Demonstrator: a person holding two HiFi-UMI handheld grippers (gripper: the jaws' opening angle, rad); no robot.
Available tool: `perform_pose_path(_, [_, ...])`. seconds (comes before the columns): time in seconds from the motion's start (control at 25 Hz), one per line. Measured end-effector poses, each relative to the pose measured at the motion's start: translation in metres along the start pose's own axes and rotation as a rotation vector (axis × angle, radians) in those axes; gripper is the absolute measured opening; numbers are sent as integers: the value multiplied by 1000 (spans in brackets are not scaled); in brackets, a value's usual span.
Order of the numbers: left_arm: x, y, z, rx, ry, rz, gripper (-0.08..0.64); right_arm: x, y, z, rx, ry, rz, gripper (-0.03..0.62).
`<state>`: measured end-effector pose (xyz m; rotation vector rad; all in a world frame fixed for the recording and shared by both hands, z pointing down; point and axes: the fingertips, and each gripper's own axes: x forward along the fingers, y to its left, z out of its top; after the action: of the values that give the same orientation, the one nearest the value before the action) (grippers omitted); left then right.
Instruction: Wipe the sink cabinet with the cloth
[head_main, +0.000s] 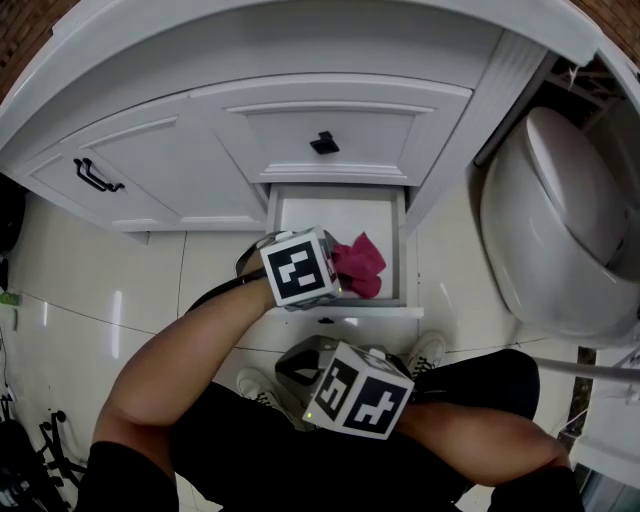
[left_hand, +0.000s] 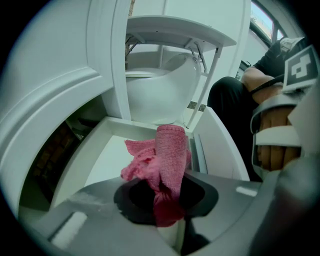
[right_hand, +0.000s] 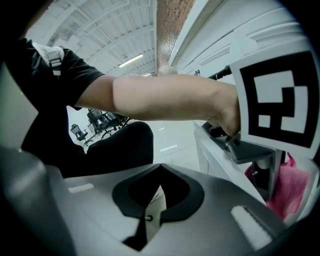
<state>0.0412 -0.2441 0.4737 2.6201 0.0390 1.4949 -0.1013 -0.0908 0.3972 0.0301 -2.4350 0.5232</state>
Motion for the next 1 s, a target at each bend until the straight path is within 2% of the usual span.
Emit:
perform_pose_path(0.32, [-30,16,-54,-36,77,50,97,9,2,1,7,14,0,6])
perform_pose_path(0.48, [-47,14,-78,-63,105,40,97,12,5,2,22,14,-5,6])
perform_pose_path(0.76, [-57,1,-81,-59,71,28,95,13,3,-1,49,9,-43,6])
perform_pose_path(1.0, [-60,-2,-83,-59,67,52,95,11,7,-6,62,-5,-79,6])
